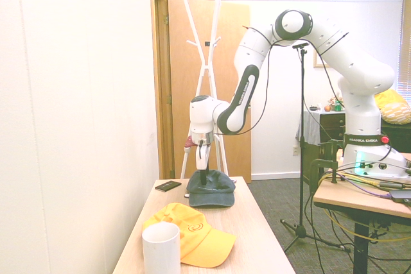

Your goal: Hang the cap

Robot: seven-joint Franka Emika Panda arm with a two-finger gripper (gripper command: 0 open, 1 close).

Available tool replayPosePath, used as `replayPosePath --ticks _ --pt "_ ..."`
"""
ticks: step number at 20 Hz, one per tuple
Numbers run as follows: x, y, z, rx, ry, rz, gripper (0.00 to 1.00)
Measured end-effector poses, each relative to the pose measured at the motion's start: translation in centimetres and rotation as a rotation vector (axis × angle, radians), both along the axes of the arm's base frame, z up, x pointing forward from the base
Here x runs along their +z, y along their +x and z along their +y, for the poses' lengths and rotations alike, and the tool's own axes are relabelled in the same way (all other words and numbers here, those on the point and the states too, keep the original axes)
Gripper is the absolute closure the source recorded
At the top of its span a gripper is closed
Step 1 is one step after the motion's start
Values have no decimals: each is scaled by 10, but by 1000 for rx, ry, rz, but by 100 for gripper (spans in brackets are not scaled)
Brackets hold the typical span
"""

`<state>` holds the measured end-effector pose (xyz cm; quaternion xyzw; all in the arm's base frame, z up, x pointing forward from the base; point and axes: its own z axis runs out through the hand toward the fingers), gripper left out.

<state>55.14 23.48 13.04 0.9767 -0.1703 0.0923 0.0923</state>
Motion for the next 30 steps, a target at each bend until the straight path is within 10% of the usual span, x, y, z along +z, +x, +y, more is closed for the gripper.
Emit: replayPosePath --ticks 30 --pt "29 15 16 -18 35 -37 100"
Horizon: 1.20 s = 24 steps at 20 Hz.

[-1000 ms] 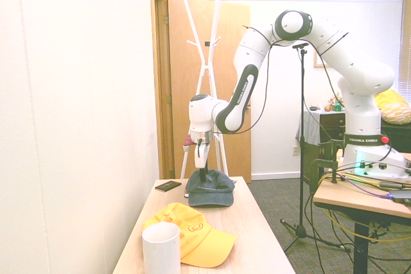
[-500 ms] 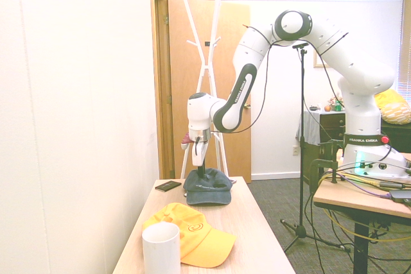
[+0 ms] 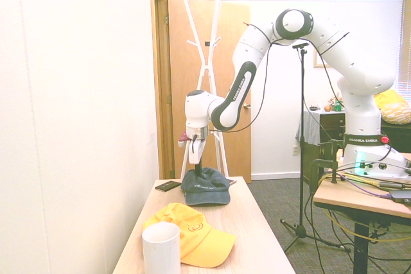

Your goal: Hang the cap

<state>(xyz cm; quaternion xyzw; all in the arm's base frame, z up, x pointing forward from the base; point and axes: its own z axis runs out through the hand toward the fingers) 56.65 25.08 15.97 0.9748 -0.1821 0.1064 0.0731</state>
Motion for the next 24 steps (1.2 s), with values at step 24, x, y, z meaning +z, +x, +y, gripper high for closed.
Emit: replayPosePath --ticks 24 --pt "394 -56 24 120 -808 -456 100"
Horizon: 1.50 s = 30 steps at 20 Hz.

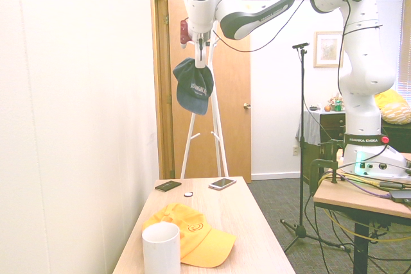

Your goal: Hang the cap

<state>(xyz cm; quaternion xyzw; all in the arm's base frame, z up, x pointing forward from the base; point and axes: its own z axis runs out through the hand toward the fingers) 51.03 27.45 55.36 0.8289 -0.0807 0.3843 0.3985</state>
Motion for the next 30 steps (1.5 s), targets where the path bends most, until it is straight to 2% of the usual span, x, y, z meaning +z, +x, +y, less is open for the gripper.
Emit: replayPosePath --ticks 4,9,17,21,28,29,30 --pt "66 15 -22 -4 -131 -107 100" --pt "152 5 -42 -61 -183 -197 100" --pt "215 -11 -94 -171 -191 -269 100" --pt "219 -13 -126 -206 -178 -258 100" --pt "141 3 -171 -229 -177 -162 100" --pt "130 4 -174 -228 -174 -152 0" --pt "121 5 -177 -228 -166 -145 0"
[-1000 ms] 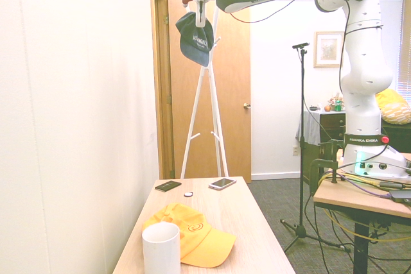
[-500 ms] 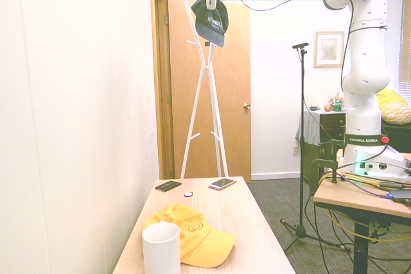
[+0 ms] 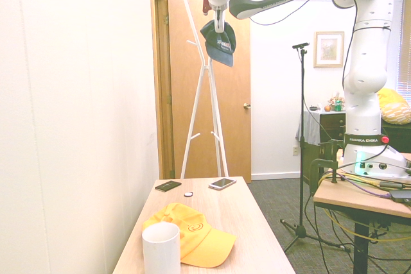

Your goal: Hang the cap

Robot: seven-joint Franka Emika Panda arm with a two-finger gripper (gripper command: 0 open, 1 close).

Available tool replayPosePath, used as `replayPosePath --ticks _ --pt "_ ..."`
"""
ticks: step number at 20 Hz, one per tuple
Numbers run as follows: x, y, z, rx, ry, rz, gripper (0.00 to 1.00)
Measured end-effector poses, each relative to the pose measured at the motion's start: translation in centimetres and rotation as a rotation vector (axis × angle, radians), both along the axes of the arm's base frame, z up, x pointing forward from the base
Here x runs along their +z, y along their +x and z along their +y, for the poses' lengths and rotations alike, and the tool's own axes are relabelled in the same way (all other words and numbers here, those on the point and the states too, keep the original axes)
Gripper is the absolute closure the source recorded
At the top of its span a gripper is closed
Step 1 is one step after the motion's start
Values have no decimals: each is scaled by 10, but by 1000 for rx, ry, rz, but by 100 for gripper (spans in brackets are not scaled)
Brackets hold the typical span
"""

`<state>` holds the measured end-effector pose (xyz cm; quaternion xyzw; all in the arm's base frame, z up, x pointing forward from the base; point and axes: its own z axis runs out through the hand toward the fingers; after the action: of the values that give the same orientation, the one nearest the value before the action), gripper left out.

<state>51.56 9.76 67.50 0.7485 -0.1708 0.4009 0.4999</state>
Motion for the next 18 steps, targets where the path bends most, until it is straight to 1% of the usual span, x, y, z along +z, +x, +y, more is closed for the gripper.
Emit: replayPosePath --ticks 6,18 --pt "-24 -6 0 18 30 7 0" --pt "-24 -10 4 29 29 4 0"
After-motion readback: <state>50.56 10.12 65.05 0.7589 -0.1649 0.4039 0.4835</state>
